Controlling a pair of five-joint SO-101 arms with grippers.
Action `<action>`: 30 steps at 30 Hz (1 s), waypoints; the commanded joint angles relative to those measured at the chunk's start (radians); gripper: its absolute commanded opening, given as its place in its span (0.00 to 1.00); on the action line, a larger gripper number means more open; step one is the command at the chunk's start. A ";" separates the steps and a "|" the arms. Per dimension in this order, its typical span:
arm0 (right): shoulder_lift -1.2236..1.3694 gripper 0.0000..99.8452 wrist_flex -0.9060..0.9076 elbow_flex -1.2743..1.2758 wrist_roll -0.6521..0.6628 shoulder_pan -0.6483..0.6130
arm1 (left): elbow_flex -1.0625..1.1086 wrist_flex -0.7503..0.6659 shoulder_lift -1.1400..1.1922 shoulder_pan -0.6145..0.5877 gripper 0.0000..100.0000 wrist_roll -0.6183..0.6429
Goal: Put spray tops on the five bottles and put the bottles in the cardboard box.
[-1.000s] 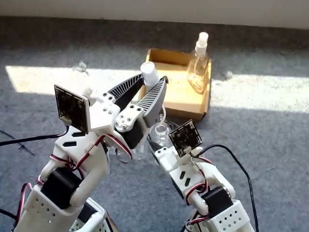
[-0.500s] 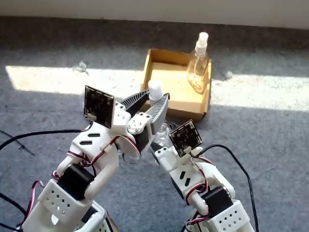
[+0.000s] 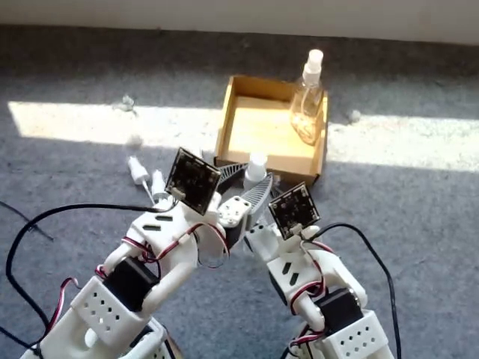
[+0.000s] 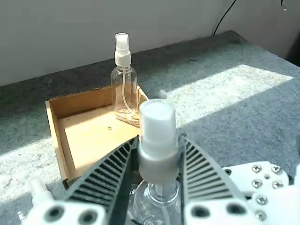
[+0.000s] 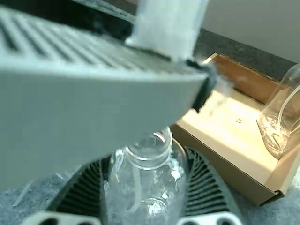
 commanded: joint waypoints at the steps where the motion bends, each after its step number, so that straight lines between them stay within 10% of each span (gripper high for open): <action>1: 0.005 0.00 0.002 -0.042 -0.009 0.021 | 0.002 0.011 -0.010 0.022 0.00 -0.060; 20: 0.005 0.00 0.002 -0.045 -0.009 0.084 | 0.090 0.057 -0.018 -0.015 0.01 -0.153; 30: 0.005 0.00 0.002 -0.045 -0.009 0.088 | -0.048 0.206 -0.018 -0.025 0.23 -0.219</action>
